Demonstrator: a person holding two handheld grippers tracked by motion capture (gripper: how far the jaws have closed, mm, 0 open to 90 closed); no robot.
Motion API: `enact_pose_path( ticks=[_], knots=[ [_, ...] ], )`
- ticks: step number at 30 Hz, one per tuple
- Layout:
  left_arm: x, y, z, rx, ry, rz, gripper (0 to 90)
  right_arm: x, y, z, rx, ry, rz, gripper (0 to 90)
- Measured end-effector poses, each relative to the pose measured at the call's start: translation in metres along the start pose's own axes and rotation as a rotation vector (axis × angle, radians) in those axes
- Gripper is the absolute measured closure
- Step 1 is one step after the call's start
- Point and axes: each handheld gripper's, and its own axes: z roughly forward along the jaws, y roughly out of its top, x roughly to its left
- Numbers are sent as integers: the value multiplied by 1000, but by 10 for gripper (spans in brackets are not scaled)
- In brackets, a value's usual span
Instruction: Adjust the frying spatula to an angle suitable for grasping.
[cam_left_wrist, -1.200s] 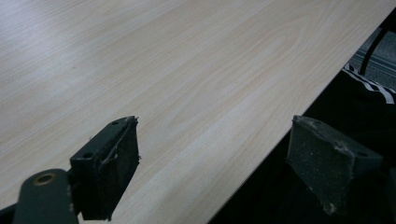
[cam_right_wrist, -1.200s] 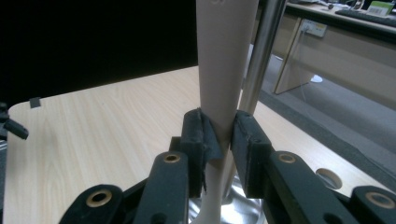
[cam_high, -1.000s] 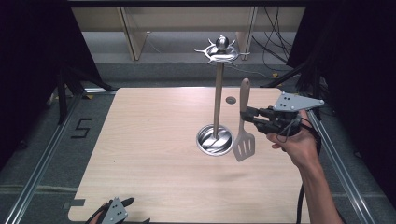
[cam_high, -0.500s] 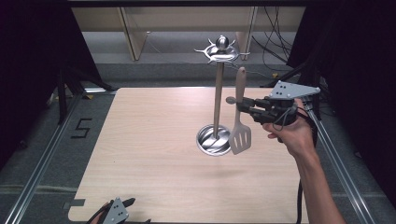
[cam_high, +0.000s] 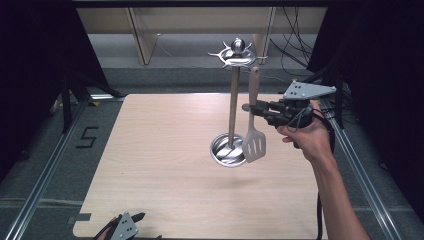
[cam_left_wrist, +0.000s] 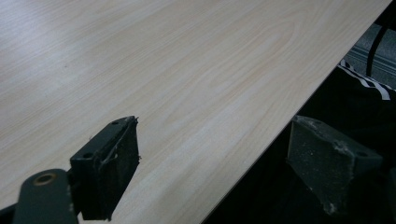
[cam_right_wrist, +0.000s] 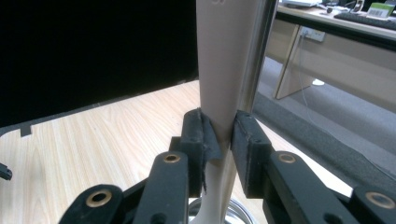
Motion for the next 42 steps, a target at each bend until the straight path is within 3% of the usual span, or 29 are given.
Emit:
enact_pose_path(
  ticks=[4,5,6,9,11,13,17,19,21,23,24,27,31,33,35,37,41,42],
  knots=[
    [2,1,0,4,-3,26,158,-3,1,4,6,-8,-4,762],
    [-1,0,0,2,1,-9,158,-4,1,5,10,1,-12,762],
    [-1,0,0,-9,-5,-17,158,-3,1,6,15,-3,6,762],
    [-1,0,0,-2,0,-13,158,-3,1,9,16,-11,10,762],
    [-3,0,2,-23,-10,-31,158,-5,1,12,10,-9,0,761],
    [-2,0,1,-5,-1,1,158,-5,0,14,9,-5,4,761],
    [-3,0,2,-16,-8,-19,157,-5,-1,16,13,16,22,761],
    [-2,0,1,-5,0,0,157,-6,-2,15,15,12,17,761],
    [-3,0,1,-14,-8,-13,158,-5,-2,16,3,1,17,760],
    [-2,0,1,-16,-7,5,158,-5,-2,18,-2,19,27,760],
    [-3,0,2,-15,-8,-21,157,-5,-2,18,0,15,30,760],
    [-5,0,3,-21,-8,-30,157,-7,-3,18,-3,13,11,759],
    [-5,0,3,-21,-7,-30,157,-5,-4,18,-4,5,36,756],
    [-5,0,2,-23,-7,-27,157,-5,-5,18,-14,2,25,752],
    [-3,0,1,-13,-2,-2,157,-5,-5,17,-16,9,26,751],
    [-3,0,1,-26,2,-32,157,-5,-5,16,-19,-2,20,749],
    [0,0,0,0,11,4,157,-4,-6,14,-34,2,33,733],
    [-1,0,1,-1,13,-11,157,-4,-6,14,-38,-2,31,728]
  ],
)
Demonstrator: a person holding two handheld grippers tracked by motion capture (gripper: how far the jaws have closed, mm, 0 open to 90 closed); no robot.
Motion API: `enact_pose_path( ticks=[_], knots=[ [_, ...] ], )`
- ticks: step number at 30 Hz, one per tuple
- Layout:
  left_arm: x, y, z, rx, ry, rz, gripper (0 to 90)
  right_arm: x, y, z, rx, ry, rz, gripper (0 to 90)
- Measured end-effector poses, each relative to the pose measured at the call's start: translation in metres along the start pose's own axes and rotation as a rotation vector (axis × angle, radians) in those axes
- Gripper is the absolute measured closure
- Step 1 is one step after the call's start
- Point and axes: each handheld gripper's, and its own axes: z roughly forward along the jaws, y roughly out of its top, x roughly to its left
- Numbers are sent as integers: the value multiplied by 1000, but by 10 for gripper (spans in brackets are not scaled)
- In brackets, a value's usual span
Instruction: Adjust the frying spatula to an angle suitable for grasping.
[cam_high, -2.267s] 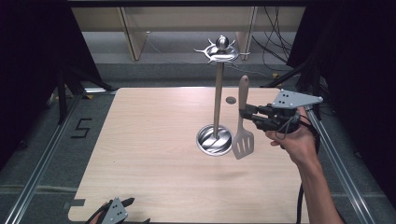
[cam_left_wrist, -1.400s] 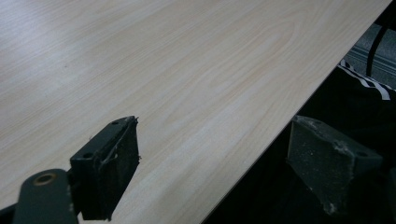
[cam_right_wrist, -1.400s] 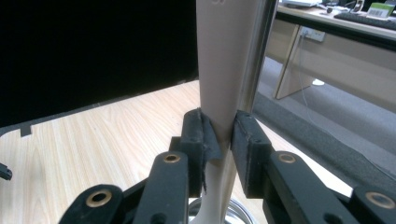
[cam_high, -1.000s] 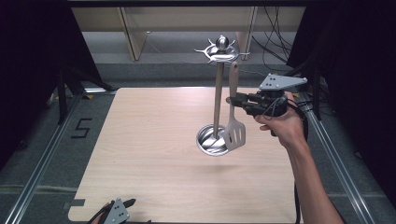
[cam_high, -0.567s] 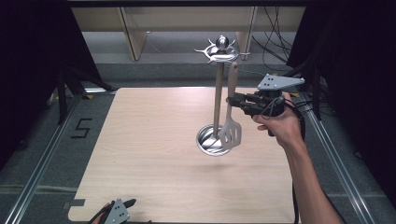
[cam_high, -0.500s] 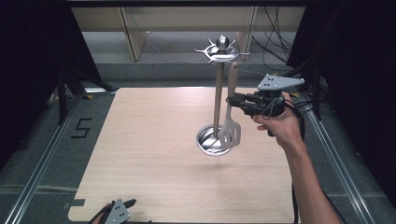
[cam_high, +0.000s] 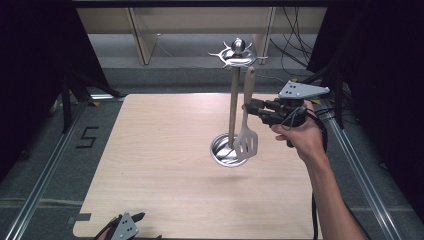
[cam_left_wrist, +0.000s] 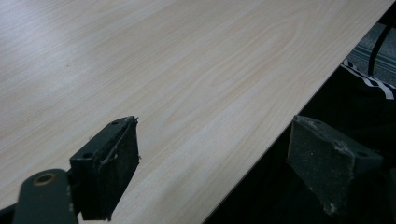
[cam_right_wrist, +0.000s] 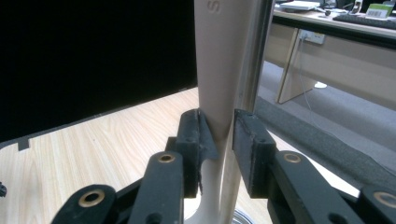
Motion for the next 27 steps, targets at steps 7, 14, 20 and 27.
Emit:
enact_pose_path(
  ticks=[7,14,20,27],
  knots=[
    [-1,0,1,-10,-7,-3,157,0,-3,-3,-2,-8,7,665],
    [-2,0,1,-16,-4,-5,157,6,-13,-8,27,-47,13,595],
    [-1,1,0,-11,-11,28,157,18,-30,-19,30,-116,-18,493],
    [-2,0,1,-11,-7,8,157,35,-57,-20,63,-140,-43,445]
  ],
)
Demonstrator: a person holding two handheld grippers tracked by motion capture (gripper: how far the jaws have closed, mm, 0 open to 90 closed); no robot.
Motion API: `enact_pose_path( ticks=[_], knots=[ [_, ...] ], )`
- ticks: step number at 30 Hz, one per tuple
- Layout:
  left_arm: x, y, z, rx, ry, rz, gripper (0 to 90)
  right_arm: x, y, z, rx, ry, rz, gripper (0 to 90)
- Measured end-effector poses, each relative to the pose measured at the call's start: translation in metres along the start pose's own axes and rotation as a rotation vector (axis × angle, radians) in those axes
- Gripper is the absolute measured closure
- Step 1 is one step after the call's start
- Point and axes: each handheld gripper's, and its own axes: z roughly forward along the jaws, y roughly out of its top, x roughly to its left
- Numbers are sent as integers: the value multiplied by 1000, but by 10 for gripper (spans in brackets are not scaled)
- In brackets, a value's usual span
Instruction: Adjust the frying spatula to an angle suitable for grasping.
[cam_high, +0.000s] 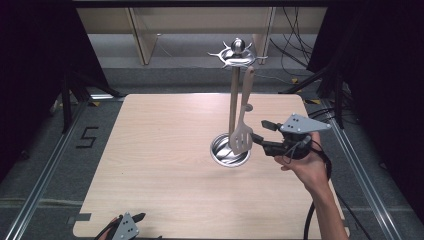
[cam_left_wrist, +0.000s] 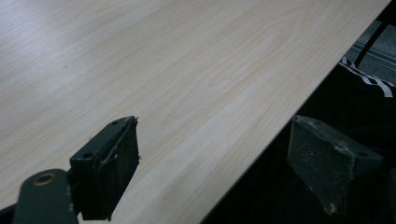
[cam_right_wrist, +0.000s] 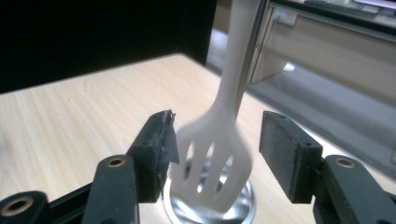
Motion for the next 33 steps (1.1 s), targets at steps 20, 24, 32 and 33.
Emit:
enact_pose_path(
  ticks=[20,24,32,33],
  knots=[
    [2,1,-3,5,12,-4,155,8,-36,-3,69,37,76,373],
    [1,2,-2,-3,8,-3,155,9,-42,-4,95,48,93,367],
    [0,2,1,-13,17,-19,155,14,-54,0,124,61,101,357],
    [0,2,0,-19,6,-22,155,15,-55,1,120,56,106,355]
  ],
)
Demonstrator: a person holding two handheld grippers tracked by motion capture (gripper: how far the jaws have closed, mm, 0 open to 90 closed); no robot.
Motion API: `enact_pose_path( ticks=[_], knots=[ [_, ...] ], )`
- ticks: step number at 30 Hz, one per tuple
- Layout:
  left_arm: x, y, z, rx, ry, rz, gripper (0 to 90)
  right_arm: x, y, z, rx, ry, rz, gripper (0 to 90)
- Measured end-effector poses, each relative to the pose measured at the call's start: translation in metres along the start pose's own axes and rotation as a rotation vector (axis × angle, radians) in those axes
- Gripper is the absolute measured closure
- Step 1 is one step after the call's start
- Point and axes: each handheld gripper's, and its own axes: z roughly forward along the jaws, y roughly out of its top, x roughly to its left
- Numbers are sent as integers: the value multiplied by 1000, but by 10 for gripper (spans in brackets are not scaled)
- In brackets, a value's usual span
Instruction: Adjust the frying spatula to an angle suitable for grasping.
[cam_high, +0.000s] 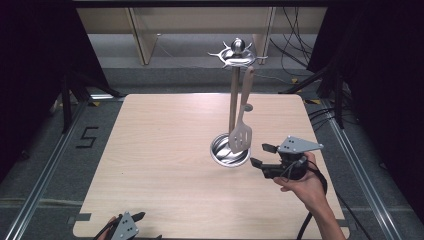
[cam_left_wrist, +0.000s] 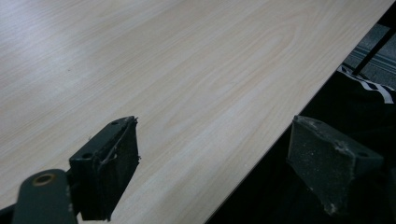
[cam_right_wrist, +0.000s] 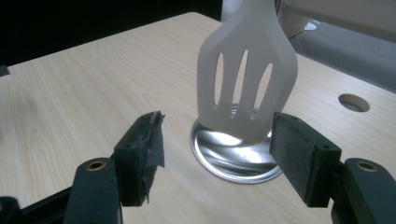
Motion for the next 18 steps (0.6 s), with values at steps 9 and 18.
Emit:
enact_pose_path(
  ticks=[9,18],
  knots=[
    [0,2,-1,-11,-6,-8,155,2,-9,6,46,25,-23,347],
    [2,1,-2,9,0,2,154,7,-20,13,65,36,-7,341]
  ],
)
